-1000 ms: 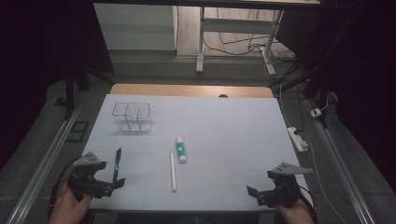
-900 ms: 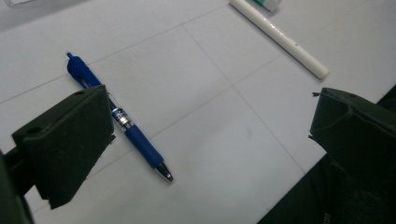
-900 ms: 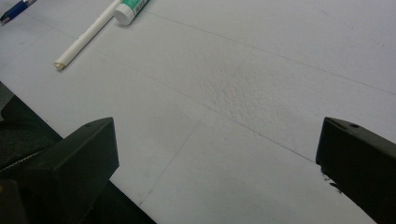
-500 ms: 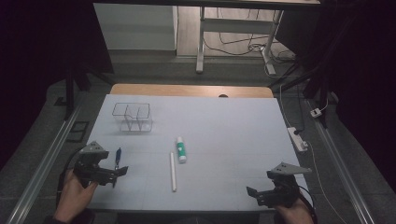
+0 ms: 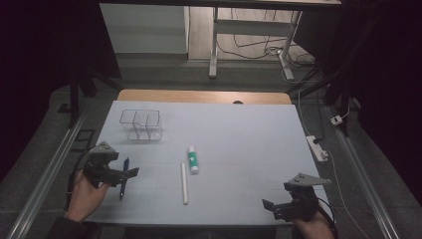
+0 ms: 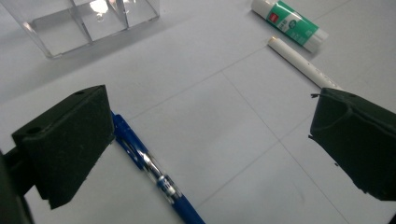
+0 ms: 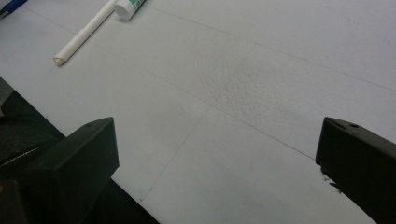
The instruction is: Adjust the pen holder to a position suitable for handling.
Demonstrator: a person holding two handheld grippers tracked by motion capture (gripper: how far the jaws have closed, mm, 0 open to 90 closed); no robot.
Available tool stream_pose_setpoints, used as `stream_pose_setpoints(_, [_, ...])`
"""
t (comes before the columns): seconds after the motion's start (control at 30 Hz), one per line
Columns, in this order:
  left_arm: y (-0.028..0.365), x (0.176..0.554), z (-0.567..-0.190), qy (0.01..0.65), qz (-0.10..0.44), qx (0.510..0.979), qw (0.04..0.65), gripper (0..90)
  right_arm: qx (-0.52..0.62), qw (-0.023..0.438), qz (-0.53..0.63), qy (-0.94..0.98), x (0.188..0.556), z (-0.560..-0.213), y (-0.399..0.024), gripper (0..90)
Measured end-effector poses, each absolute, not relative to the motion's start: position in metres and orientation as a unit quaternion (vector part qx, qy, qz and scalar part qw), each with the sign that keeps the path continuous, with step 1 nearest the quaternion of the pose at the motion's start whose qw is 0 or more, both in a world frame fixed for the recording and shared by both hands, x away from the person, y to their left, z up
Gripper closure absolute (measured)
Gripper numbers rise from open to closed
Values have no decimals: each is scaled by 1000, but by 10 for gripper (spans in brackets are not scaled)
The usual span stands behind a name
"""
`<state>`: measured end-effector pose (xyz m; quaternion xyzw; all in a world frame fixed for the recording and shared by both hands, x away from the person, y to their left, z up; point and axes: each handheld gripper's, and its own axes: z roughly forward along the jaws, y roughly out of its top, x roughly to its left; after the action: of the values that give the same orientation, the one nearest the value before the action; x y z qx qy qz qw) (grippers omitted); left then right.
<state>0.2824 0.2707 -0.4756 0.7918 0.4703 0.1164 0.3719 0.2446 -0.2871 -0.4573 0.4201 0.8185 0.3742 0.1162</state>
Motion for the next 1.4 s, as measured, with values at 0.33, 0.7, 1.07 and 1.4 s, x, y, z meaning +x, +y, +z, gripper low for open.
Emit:
stream_pose_setpoints(0.33, [273, 310, -483, 478, 139, 782, 375, 0, 422, 112, 372, 819, 245, -458, -287, 0])
stream_pose_setpoints(0.7, [272, 337, -489, 487, 125, 781, 370, 6, 422, 110, 372, 820, 246, -458, -287, 0])
stream_pose_setpoints(1.07, [288, 356, -491, 508, 121, 778, 349, 254, 419, 104, 370, 823, 247, -459, -286, 0])
stream_pose_setpoints(1.4, [310, 373, -487, 541, 138, 759, 336, 633, 418, 101, 369, 824, 247, -459, -286, 0])
